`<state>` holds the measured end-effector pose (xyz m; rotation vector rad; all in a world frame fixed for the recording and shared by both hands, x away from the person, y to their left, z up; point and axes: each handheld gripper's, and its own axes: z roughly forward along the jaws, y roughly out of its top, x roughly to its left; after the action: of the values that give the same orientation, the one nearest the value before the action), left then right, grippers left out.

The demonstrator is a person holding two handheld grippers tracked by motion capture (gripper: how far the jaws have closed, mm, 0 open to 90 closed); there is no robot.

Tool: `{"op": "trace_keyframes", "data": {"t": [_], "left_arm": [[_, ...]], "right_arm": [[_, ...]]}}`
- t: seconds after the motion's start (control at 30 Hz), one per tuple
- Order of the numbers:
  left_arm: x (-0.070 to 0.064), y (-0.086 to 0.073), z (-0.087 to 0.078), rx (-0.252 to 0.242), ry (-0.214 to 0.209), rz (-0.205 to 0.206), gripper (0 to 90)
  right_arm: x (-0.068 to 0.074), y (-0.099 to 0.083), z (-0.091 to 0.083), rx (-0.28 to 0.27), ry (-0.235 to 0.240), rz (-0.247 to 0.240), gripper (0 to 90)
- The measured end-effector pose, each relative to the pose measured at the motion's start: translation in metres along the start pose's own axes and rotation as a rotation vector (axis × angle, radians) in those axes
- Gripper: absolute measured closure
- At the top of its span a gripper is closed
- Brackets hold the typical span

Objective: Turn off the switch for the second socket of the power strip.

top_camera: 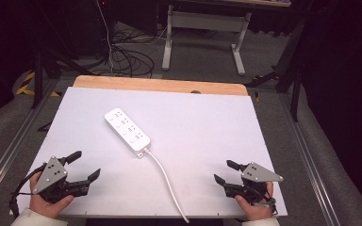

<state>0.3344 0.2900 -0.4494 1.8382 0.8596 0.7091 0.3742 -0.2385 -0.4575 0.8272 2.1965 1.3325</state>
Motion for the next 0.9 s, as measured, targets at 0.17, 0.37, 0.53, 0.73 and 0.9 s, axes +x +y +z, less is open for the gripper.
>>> {"op": "trace_keyframes", "data": {"t": [0.17,0.37,0.53,0.73,0.9], "left_arm": [[-0.001,0.001,-0.001,-0.004,-0.013,-0.018,17.0],[0.001,0.003,-0.003,0.007,-0.019,-0.027,16.6],[-0.001,0.005,-0.003,0.016,-0.019,-0.007,17.4],[-0.001,0.008,-0.004,0.013,-0.018,-0.011,18.4],[0.001,0.013,-0.005,0.016,-0.023,-0.03,20.2]], "right_arm": [[0.0,0.0,0.0,0.0,0.0,-0.004,32.5],[0.001,0.0,0.001,0.001,0.009,-0.008,33.3],[0.001,0.0,0.0,-0.002,0.009,-0.009,33.6],[0.001,0.0,0.0,-0.001,0.009,-0.006,33.6],[0.001,0.0,0.0,-0.002,0.01,-0.008,33.6]]}}
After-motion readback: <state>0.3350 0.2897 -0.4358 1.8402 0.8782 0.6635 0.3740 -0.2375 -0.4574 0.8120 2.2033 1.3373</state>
